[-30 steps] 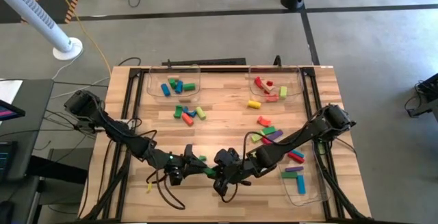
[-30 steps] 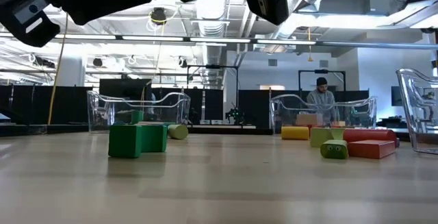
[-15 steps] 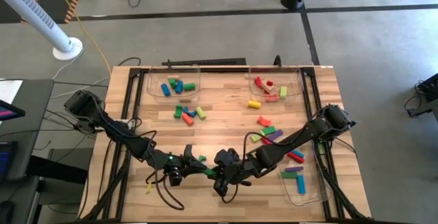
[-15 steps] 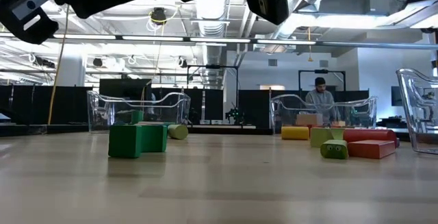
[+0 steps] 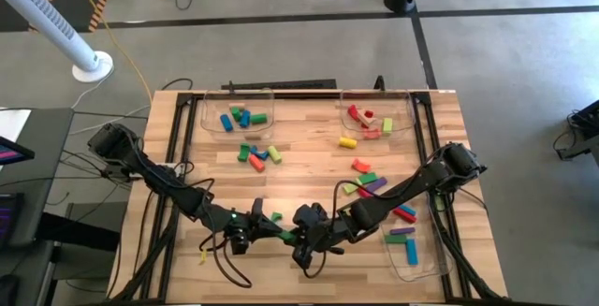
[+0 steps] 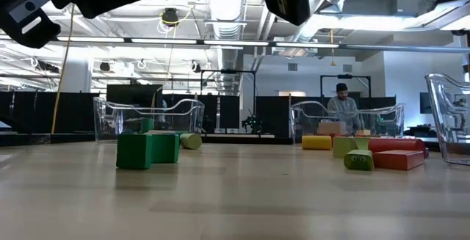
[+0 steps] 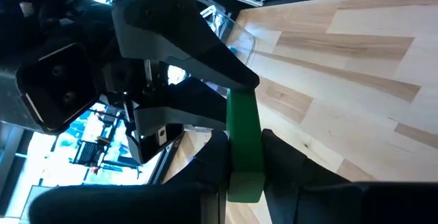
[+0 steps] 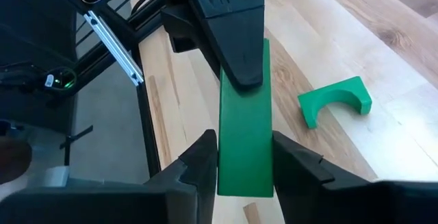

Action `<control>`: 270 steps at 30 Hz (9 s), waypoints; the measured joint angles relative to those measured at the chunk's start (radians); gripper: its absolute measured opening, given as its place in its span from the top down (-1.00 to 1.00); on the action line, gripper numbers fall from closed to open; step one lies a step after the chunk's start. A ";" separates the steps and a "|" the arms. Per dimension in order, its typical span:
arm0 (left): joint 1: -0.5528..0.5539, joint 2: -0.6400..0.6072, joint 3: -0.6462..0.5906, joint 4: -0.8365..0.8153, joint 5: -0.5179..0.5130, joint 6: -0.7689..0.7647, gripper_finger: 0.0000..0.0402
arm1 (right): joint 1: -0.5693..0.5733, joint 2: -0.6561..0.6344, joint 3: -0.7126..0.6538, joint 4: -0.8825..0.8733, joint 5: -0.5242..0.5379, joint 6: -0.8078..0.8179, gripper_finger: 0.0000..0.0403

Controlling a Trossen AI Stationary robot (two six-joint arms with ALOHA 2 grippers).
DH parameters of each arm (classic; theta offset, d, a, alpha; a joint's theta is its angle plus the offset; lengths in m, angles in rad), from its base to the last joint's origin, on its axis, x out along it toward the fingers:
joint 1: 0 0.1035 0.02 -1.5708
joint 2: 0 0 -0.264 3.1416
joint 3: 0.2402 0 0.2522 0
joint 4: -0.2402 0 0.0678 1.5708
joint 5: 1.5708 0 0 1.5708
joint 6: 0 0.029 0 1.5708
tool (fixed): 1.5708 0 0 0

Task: Sort blocks by size
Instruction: Put the green rectangular block into the bottom transparent bin, then put the green arch block into the top right transparent bin

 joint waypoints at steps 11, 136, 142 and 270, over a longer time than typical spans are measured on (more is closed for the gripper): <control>0.000 0.000 0.000 -0.001 0.005 -0.067 0.73 | 0.020 0.000 0.000 -0.040 0.003 -0.116 -0.01; 0.167 -0.117 -0.002 -0.099 0.195 -0.678 -0.07 | 0.194 -0.078 0.043 -0.565 0.527 -0.361 0.60; 0.157 -0.117 -0.008 -0.186 0.240 -0.758 -0.08 | 0.259 -0.079 0.152 -0.941 0.494 -0.098 0.60; 0.070 -0.012 -0.028 -0.327 0.266 -0.664 -0.08 | 0.371 -0.204 0.084 -1.322 0.084 0.507 -0.06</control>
